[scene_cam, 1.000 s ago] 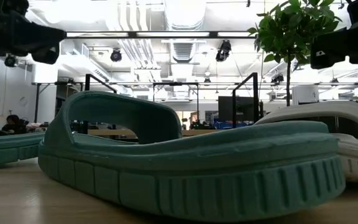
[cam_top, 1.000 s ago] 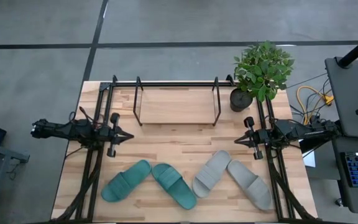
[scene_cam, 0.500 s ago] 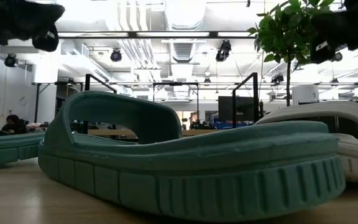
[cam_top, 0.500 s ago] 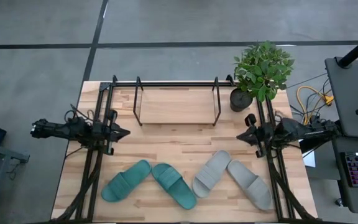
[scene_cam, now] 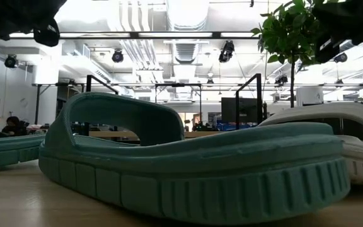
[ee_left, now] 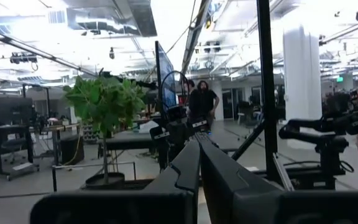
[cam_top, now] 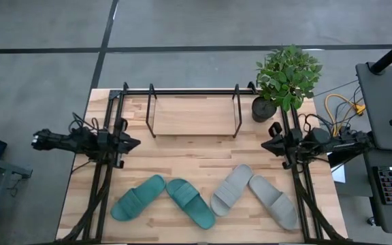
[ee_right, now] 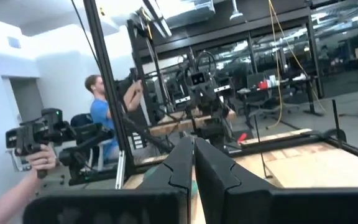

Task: Pick and place slides into the shelf
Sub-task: Put the left gray slide on the shelf

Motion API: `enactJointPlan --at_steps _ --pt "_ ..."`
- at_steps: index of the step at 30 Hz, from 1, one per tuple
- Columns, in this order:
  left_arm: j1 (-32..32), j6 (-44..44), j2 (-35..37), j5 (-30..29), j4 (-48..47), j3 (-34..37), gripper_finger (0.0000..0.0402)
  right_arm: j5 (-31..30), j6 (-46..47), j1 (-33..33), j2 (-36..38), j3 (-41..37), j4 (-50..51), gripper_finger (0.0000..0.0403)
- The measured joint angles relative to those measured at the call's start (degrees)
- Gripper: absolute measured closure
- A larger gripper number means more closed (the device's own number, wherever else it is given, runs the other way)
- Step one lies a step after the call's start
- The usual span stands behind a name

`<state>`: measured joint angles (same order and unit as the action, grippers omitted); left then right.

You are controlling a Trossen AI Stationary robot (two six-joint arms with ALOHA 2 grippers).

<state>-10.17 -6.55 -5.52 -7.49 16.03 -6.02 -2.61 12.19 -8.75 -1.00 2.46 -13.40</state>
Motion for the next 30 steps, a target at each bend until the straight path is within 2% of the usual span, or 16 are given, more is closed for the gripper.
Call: enactJointPlan --at_steps 3,6,9,12,14,20,23,25,30 --pt "0.1 -2.4 -2.0 0.0 3.1 0.0 0.0402 0.1 0.1 0.0 -1.6 0.0 -2.7 0.0394" --pt "0.1 -2.8 -5.2 0.0 9.3 0.0 0.0402 0.2 -0.5 0.0 -4.1 0.0 -9.8 0.0394" --pt "0.0 -2.8 -9.4 3.6 17.6 0.0 0.0396 1.5 -2.5 0.0 -7.8 0.0 -19.2 0.0394" --pt "0.0 -2.8 -14.0 8.3 25.5 0.0 0.0374 7.5 -4.7 0.0 -12.8 0.0 -28.8 0.0394" --pt "0.0 -3.0 -16.9 8.9 27.7 -0.7 0.0353 11.7 -5.9 0.0 -16.6 0.5 -33.1 0.0394" --pt "0.0 -3.2 -21.2 9.1 30.0 -2.9 0.0285 15.2 -8.9 -3.7 -28.1 9.0 -33.3 0.0394" --pt "0.0 -3.4 -22.4 9.5 32.6 -2.9 0.0259 14.7 -16.4 -7.9 -33.9 15.4 -29.5 0.0394" --pt "0.0 -4.2 -23.0 9.1 34.1 -2.9 0.0247 11.3 -22.1 -10.4 -37.3 20.6 -22.1 0.0394" --pt "0.0 -4.4 -22.7 9.0 34.6 -2.9 0.0237 -9.2 -27.0 -14.6 -44.8 35.3 4.5 0.0394"
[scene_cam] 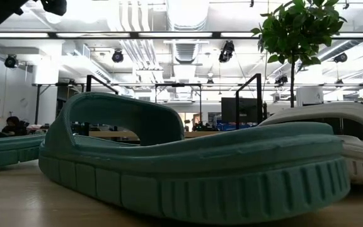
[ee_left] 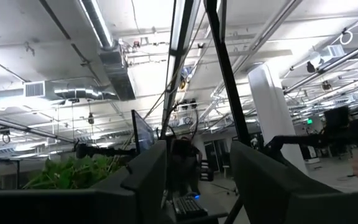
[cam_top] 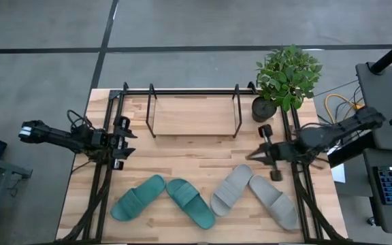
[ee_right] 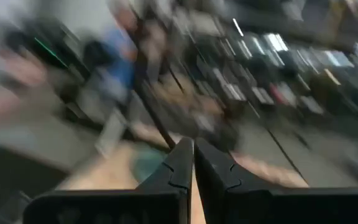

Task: Pick and place slides into the shelf
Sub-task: Put the left gray slide on the shelf

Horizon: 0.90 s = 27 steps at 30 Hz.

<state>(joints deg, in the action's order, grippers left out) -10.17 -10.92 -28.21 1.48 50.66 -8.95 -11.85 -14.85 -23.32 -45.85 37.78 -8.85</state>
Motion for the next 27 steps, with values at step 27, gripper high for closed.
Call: enactJointPlan --at_steps 27 --pt "0.0 -3.5 -0.2 0.0 -0.1 0.4 0.0237 15.4 17.4 -2.0 -43.9 48.4 51.6 0.0313"
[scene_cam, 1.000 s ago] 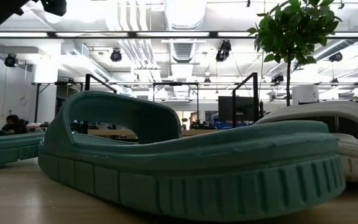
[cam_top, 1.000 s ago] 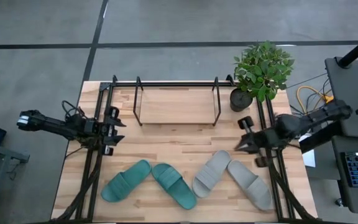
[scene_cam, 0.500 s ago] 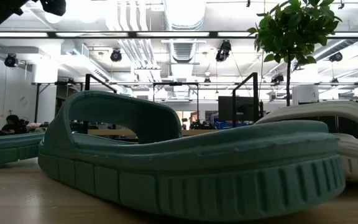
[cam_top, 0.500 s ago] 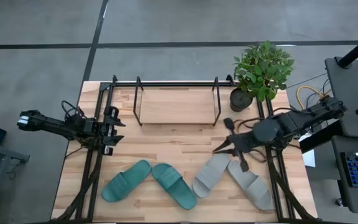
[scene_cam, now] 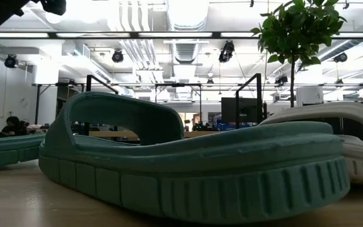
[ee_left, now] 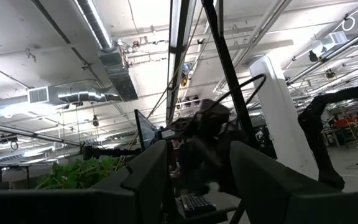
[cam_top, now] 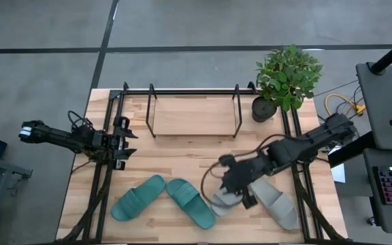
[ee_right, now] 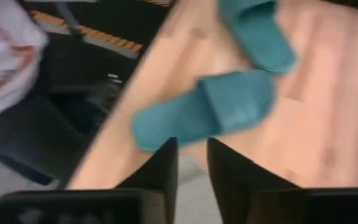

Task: Pick and place slides into the shelf
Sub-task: Put the left gray slide on the shelf

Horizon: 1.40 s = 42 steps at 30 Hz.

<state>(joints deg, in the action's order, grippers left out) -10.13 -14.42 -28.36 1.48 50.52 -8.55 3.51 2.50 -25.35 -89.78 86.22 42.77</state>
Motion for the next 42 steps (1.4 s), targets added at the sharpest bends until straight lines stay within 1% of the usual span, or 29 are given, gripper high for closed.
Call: enactJointPlan --at_steps 2,5,7,9,13,16,18,21,25,27,33,37,42 --pt "0.0 0.0 0.0 0.0 0.0 0.1 0.0237 0.1 0.7 -0.8 -2.0 1.5 1.6 0.0283" --pt "0.0 0.0 0.0 0.0 0.0 0.1 0.0237 -0.4 1.2 -1.2 -4.5 3.3 7.2 0.0248" --pt "0.0 0.0 0.0 -0.1 0.0 0.1 0.0237 -0.6 4.2 -1.3 -5.4 4.0 12.1 0.0234" --pt "0.0 0.0 0.0 -0.1 0.0 0.2 0.0237 -0.6 9.1 -1.3 -5.8 4.1 15.6 0.0227" --pt "0.0 0.0 0.1 -0.3 0.0 0.3 0.0237 -0.6 17.3 -1.6 -6.0 3.8 21.4 0.0227" --pt "0.0 0.0 0.1 -0.3 0.0 0.4 0.0237 -0.7 20.6 -2.5 -6.0 3.6 24.1 0.0231" --pt "0.0 0.0 0.1 -0.3 0.0 0.4 0.0237 -0.7 21.2 -3.4 -6.0 3.4 24.6 0.0235" --pt "0.0 0.0 0.0 -0.3 0.0 0.5 0.0237 -1.8 23.0 -4.8 -5.9 2.9 24.3 0.0240" --pt "0.0 0.0 0.0 -0.4 0.0 0.5 0.0237 -8.2 25.0 -6.5 -5.9 1.8 23.5 0.0245" --pt "0.0 0.0 0.0 -0.4 0.0 0.5 0.0237 -10.3 26.4 -7.2 -5.9 0.9 22.3 0.0248" --pt "0.0 0.0 0.0 -0.4 0.0 0.5 0.0237 -10.7 29.8 -7.8 -5.9 -1.5 20.4 0.0250" --pt "0.0 0.0 0.0 -0.4 0.0 0.5 0.0237 -11.4 35.7 -7.6 -5.9 -3.4 20.3 0.0248" --pt "0.0 0.0 0.0 -0.4 0.0 0.5 0.0237 -11.2 37.5 -7.6 -5.8 -6.9 17.5 0.0248"
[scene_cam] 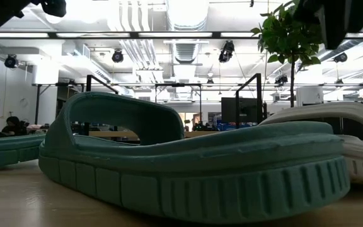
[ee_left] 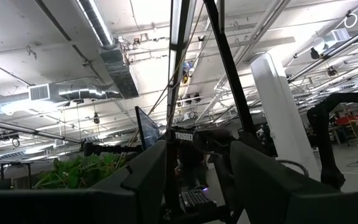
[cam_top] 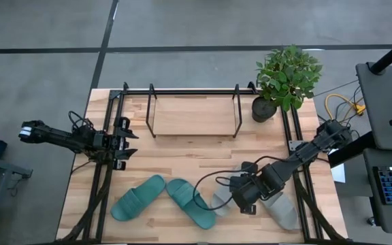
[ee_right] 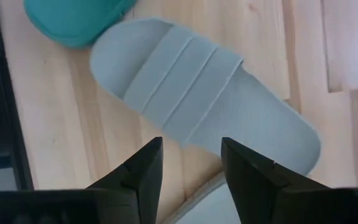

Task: Pick and place slides into the shelf
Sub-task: Put the left gray slide on the shelf

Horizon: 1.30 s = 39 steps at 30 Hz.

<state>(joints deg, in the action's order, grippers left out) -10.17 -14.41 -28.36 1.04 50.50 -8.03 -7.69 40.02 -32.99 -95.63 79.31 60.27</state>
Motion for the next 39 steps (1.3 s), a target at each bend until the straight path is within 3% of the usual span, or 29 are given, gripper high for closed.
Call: enactJointPlan --at_steps 9,18,28,39 --pt "0.0 0.0 0.0 0.0 0.0 0.0 0.0237 0.1 5.0 0.7 1.4 -9.7 -7.9 0.0248" --pt "0.1 0.0 0.0 0.0 0.0 0.1 0.0237 0.1 6.5 1.0 12.5 -24.4 -28.8 0.0248" --pt "0.0 0.0 0.0 0.0 0.0 0.2 0.0237 -0.4 14.5 1.0 22.8 -42.6 -50.7 0.0248" --pt "0.0 0.0 0.0 0.0 0.0 0.2 0.0237 -0.9 17.0 1.0 21.3 -45.3 -52.5 0.0248"
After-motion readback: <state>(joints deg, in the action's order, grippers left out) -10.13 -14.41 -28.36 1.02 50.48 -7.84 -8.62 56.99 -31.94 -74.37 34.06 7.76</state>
